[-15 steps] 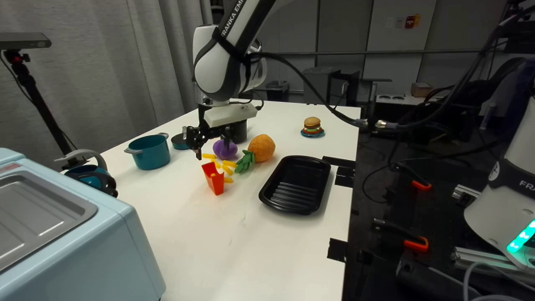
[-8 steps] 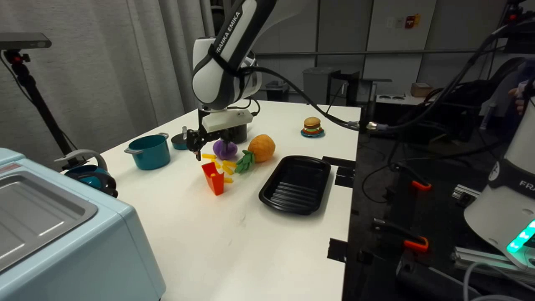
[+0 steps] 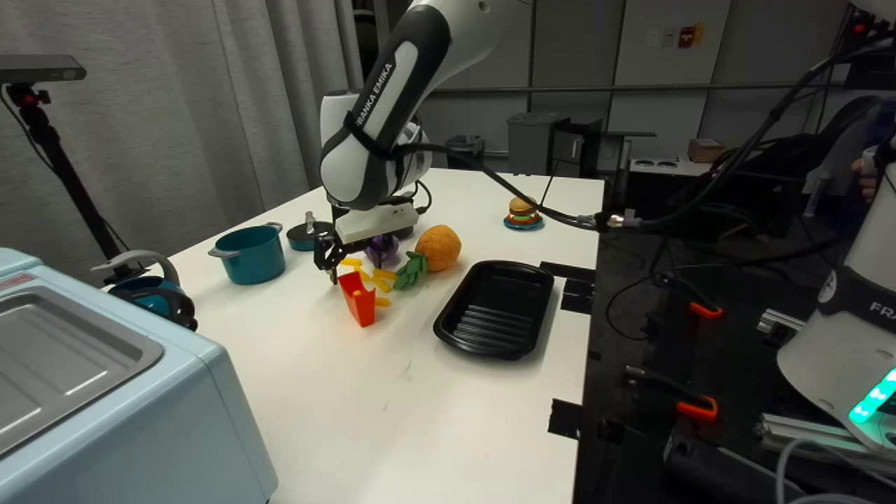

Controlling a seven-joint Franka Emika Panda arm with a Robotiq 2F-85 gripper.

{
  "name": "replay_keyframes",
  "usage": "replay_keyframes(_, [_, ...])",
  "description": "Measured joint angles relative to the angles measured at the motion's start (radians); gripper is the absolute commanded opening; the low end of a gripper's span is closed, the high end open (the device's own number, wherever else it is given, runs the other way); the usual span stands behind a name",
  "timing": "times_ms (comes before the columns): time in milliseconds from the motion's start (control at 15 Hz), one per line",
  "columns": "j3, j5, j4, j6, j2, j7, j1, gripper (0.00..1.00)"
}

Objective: Pick the potato chip and put it in the bag

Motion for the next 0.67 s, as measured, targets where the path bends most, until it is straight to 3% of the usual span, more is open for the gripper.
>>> replay_keyframes(133, [-0.011,0.000,0.008,0.000,0.011,0.006,0.010,0.66])
replay_keyframes(667, [-0.013,0.001,0.027,0.000,0.011,0.012,0.037,0.04])
